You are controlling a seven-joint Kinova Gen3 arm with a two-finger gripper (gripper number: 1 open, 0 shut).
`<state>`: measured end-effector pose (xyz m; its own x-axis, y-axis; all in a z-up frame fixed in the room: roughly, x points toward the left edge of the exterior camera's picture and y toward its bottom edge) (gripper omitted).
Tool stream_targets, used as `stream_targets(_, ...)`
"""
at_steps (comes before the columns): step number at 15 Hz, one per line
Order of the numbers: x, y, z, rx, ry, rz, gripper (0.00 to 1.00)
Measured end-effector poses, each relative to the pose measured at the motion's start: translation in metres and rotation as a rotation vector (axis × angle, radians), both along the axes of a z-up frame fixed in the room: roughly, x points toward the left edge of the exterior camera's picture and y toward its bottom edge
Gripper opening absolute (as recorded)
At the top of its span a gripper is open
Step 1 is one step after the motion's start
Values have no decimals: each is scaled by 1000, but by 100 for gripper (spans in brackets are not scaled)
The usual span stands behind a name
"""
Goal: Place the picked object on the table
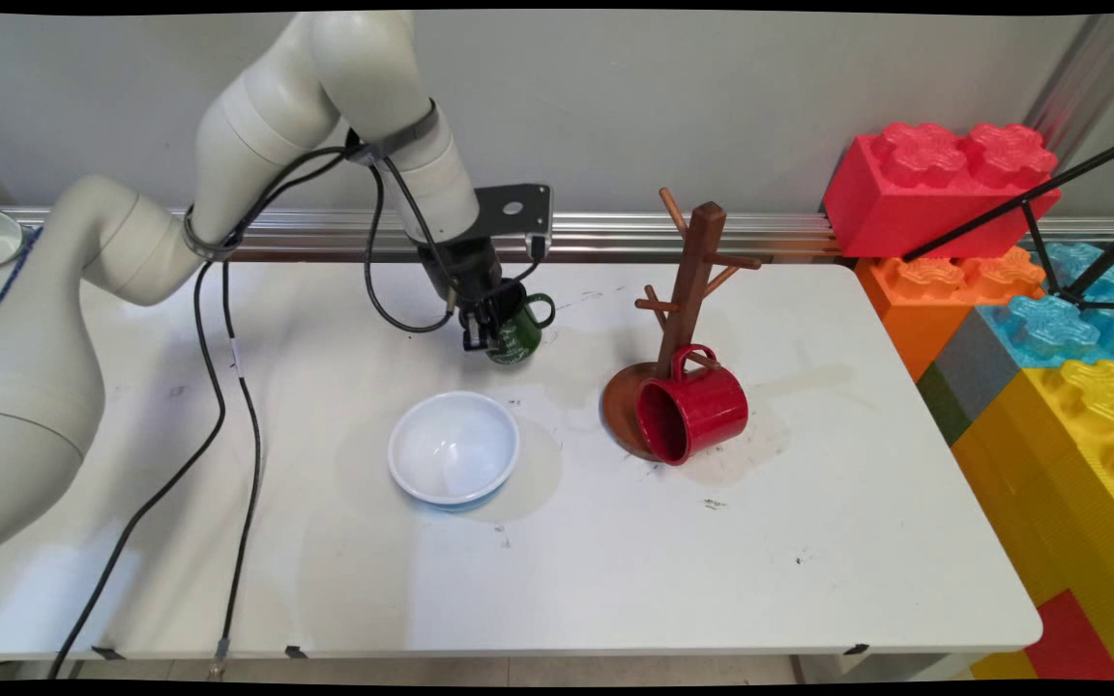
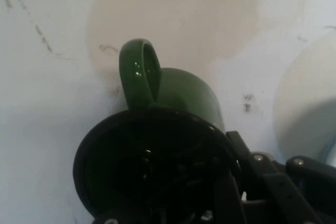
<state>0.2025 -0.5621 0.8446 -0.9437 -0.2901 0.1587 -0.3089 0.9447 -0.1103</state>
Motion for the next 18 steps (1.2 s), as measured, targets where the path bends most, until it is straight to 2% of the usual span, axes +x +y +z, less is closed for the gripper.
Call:
stream_targets(6, -6, -7, -22, 46, 27, 10, 0)
stream_targets(13, -11, -9, -36, 72, 36, -2, 0)
stream_targets(14, -11, -10, -37, 72, 37, -5, 100)
stream_targets(18, -13, -12, -41, 73, 47, -11, 100)
